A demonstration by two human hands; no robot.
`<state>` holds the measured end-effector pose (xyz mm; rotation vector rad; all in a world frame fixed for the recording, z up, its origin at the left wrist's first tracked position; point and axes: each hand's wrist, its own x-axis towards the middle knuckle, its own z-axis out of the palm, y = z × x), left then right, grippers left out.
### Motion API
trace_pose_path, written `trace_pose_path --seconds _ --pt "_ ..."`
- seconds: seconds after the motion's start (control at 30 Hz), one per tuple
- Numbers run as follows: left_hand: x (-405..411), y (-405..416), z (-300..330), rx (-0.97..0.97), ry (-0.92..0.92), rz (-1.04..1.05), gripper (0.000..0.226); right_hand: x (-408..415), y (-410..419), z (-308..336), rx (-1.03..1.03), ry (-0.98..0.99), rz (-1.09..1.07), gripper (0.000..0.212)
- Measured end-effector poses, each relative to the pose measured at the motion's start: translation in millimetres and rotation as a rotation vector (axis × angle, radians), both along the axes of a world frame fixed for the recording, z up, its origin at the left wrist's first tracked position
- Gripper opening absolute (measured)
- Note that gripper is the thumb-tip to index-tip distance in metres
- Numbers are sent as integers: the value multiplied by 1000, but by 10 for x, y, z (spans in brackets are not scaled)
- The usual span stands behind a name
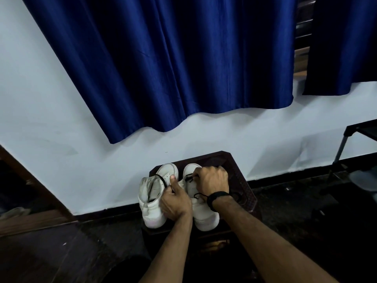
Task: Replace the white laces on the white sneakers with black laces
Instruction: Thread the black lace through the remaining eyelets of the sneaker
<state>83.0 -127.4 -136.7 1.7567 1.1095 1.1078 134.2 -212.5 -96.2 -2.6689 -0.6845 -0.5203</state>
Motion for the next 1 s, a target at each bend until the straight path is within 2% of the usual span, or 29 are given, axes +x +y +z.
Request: trace_pose_path --seconds 0.17,0.3,0.47,0.63,0.77,0.9,1.0 --pt "-6 -6 0 -3 22 -4 77 12 21 -43 61 -86 43 9" --pt "-5 -15 3 16 15 3 81 43 42 -30 -26 -44 126 20" --pt "-3 -33 8 30 5 -3 83 9 44 6 -22 -60 153 24" --pt "-33 -41 43 42 33 -3 68 -39 66 44 -68 -103 151 12" --pt "-20 -46 29 65 46 -7 78 -46 88 10 -46 -124 112 12" --pt "-32 -28 30 52 52 -5 71 -36 98 20 -69 -108 110 14" --pt "-30 -36 19 61 51 -7 79 -37 93 16 -65 -76 146 8"
